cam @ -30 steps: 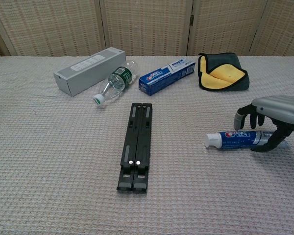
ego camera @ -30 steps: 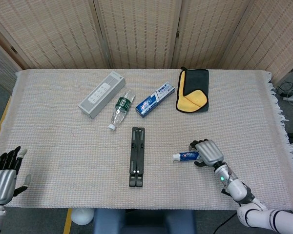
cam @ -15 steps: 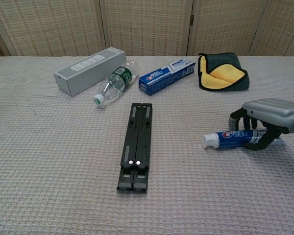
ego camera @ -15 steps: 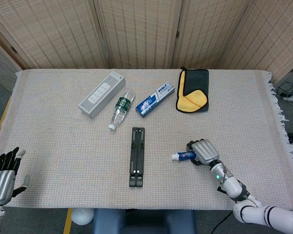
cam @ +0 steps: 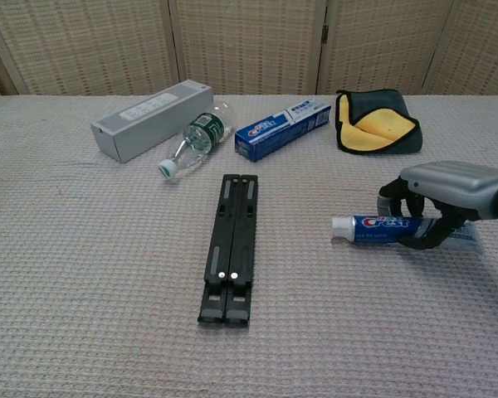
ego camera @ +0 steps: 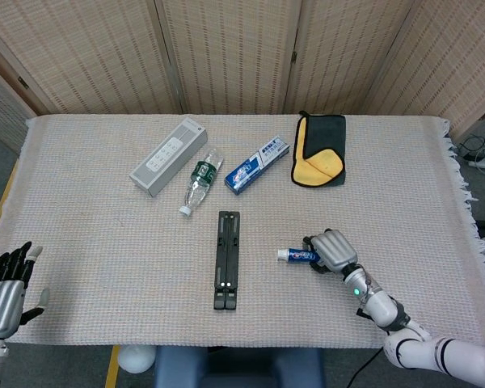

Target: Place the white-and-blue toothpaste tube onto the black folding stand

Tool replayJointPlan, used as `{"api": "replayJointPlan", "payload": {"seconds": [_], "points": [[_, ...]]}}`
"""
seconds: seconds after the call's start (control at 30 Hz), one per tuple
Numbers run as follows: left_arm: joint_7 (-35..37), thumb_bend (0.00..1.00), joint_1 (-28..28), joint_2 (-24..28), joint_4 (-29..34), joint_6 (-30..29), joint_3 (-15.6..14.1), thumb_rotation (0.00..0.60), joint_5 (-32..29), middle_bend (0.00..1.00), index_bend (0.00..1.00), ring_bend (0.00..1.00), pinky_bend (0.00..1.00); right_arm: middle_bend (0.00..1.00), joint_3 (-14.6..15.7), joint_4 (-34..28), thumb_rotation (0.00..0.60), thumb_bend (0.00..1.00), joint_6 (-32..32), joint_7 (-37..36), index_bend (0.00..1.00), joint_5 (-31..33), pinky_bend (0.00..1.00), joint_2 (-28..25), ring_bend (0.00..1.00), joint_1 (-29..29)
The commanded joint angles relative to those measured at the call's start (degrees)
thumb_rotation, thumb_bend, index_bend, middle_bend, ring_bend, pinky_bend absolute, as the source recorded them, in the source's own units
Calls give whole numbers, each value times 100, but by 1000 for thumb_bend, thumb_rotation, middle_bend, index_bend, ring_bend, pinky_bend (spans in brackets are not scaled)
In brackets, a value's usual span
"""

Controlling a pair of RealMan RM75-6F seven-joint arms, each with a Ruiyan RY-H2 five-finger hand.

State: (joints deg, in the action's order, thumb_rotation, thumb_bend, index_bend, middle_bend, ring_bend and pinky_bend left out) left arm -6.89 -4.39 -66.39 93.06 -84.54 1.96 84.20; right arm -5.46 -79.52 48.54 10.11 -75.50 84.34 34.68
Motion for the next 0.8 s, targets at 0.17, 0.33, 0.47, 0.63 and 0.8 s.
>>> {"api": "replayJointPlan", "payload": {"seconds": [0.17, 0.33, 0.47, 0.63, 0.8], "points": [[351, 488, -247, 80, 233, 52, 200, 600, 181, 6, 25, 0, 0, 663, -386, -922, 600, 740, -501, -484, 787, -175, 632, -687, 721, 569], [676, 470, -492, 35, 445, 175, 374, 600, 255, 11, 11, 0, 0, 678, -722, -1440, 600, 747, -1005, -831, 807, -181, 639, -1046, 750, 1079], [880, 406, -702, -26, 699, 303, 517, 600, 261, 11, 0, 0, 0, 688, -980, -1678, 600, 752, -1405, -864, 817, -32, 641, -1184, 755, 1548], [978, 364, -915, -215, 926, 453, 656, 600, 162, 11, 0, 0, 0, 698, -1180, -1792, 600, 770, -1683, -703, 830, 370, 648, -1143, 766, 2020], [1004, 358, -1076, -358, 1109, 594, 733, 600, 58, 4, 0, 0, 0, 704, -1249, -1812, 600, 777, -1761, -411, 836, 843, 655, -1025, 773, 2414]]}}
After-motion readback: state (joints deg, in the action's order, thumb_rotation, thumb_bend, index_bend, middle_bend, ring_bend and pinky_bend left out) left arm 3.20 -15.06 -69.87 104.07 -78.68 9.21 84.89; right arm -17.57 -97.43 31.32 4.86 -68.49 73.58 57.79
